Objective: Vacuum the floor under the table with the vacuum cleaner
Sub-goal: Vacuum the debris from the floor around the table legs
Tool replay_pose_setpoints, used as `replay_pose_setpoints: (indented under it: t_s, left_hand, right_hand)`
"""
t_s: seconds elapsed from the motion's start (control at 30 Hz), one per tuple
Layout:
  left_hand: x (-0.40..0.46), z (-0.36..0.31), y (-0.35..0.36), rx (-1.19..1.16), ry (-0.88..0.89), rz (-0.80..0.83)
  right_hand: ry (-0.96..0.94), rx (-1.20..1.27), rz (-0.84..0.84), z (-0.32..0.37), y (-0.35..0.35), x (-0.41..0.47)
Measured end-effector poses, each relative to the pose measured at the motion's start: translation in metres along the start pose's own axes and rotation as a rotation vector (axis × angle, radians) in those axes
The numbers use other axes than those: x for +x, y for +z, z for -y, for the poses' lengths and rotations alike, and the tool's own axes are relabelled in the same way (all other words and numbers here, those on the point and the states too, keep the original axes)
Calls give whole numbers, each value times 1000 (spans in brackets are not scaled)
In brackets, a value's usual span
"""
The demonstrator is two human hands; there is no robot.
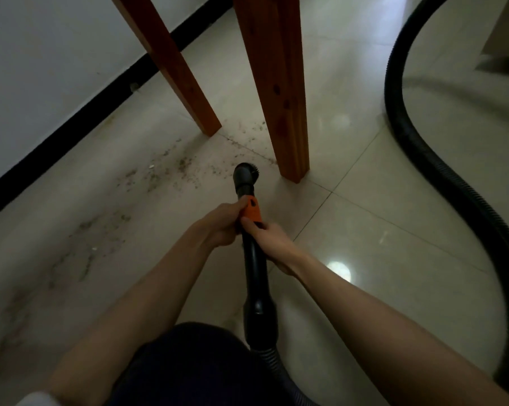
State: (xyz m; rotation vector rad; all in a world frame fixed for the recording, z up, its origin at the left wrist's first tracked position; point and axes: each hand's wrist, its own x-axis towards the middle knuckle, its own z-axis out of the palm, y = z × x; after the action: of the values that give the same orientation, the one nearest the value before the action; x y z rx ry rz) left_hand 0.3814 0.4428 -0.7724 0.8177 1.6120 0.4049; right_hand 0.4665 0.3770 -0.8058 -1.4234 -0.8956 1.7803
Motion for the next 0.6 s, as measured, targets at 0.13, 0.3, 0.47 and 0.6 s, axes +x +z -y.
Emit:
replay_pose_setpoints:
  t_s: [0.13,0.3,0.47,0.6]
  left_hand:
    - [18,0,-16,-89,15,-33]
    - [43,-3,-18,-114,-21,-19]
    - [60,-10,-16,-10,-77,38]
    - [70,-13,-8,68,-95,69]
  right_hand:
    - [58,108,30,-9,22,10]
    - [40,305,-34,-19,44,29]
    - [37,350,-215,-19,54,48]
    - [62,375,-281,-17,51,56]
